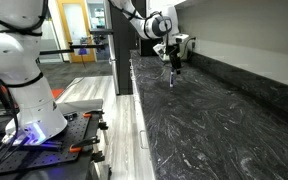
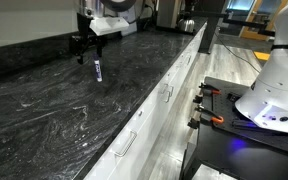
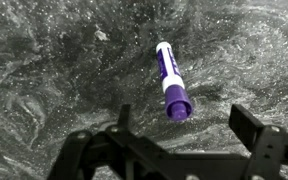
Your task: Move the marker to the right
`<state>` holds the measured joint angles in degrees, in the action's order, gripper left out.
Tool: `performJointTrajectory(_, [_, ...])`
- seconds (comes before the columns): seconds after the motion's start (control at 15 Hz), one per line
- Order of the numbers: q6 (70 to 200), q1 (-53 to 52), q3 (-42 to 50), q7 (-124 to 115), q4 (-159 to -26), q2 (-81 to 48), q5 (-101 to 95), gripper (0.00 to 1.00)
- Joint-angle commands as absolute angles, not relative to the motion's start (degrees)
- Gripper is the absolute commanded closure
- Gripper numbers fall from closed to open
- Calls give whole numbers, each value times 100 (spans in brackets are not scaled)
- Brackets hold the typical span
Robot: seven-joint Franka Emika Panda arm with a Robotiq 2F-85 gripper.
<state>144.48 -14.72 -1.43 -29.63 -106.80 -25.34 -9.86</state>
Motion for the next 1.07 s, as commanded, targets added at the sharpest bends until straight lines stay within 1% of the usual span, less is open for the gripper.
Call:
performJointTrajectory(0.0, [14199,-1510,-115,-2871,-10392,-2704,-761,0])
performJointTrajectory(1.0, [13641,-1479,-177,-2767,-10427,-2602,-413,0])
